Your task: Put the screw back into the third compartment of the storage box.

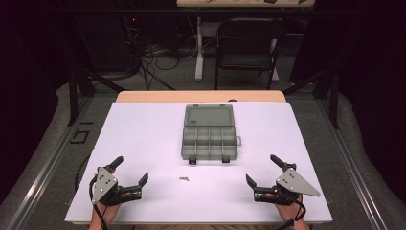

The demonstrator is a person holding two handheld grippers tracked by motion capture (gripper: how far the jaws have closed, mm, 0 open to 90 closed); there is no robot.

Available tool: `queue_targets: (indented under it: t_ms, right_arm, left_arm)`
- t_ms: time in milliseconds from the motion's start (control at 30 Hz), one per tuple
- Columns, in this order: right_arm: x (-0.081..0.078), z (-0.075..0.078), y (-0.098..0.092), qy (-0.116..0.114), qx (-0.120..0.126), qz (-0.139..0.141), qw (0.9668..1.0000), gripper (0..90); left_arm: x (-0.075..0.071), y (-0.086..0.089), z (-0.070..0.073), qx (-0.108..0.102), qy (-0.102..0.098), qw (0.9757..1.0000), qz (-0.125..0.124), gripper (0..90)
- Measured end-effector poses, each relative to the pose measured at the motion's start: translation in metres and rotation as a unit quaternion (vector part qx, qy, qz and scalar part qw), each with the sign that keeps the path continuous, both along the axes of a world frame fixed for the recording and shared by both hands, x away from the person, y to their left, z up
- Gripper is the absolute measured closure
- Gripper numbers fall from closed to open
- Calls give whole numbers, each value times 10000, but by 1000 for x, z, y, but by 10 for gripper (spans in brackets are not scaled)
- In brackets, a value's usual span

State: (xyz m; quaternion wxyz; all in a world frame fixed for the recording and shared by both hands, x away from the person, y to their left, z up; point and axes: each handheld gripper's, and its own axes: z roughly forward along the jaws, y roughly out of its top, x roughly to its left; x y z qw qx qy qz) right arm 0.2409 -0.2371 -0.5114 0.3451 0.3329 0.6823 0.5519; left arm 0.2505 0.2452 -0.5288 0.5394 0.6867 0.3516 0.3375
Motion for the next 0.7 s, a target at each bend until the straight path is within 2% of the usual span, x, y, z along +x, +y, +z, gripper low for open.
queue_targets:
  t_ms: [300,700]
  right_arm:
    - [3,0,5,29,-32,80,10000,0]
    - [17,0,27,172,-133,434,9988,0]
  left_arm:
    - [1,1,0,-15,41,10000,-13,0]
    - [2,1,-1,-28,69,10000,-5,0]
